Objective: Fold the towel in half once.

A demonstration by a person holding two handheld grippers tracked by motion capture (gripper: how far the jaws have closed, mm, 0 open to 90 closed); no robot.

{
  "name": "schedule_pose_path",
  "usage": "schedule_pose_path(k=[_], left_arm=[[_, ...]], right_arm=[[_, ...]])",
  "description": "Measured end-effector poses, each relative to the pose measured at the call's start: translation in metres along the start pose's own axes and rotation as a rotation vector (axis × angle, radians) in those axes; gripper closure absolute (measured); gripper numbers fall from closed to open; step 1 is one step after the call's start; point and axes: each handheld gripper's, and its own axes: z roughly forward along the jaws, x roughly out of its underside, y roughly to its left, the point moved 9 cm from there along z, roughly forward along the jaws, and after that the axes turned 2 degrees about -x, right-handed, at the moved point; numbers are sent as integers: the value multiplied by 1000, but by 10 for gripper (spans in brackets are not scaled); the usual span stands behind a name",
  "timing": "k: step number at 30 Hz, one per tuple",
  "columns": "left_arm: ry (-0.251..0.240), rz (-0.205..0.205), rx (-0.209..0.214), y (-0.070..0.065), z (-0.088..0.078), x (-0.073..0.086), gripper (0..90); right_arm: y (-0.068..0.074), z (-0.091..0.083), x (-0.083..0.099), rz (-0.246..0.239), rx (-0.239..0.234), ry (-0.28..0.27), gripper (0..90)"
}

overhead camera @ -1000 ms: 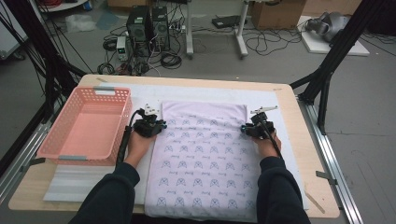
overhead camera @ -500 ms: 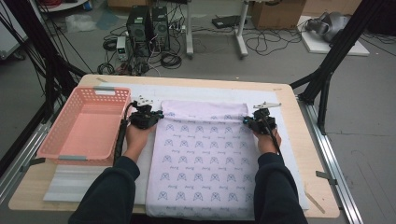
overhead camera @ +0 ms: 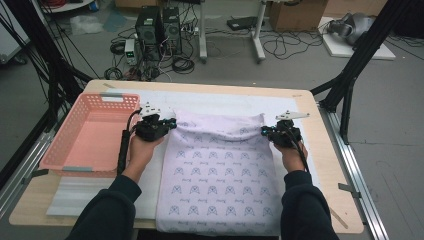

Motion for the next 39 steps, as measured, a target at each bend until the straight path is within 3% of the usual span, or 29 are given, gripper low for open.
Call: schedule_pose_path(k=[5, 11, 22, 29, 35, 39], left_arm=[[-20, -15, 42, -8, -11, -3, 866], [-34, 1, 93, -23, -27, -1, 866], [-48, 13, 150, -44, -45, 14, 866], [-43, -9, 167, -49, -53, 28, 866], [-19, -4, 177, -57, -60, 49, 865], [-12, -13, 189, -63, -64, 61, 863]], right_arm=[[4, -11, 0, -5, -19, -16, 859], [18, -31, -5, -41, -56, -59, 858], [39, -54, 15, -64, -101, -88, 858], [50, -66, 30, -58, -121, -82, 857], [61, -71, 46, -75, -142, -62, 856], [64, -71, 61, -46, -151, -62, 854]])
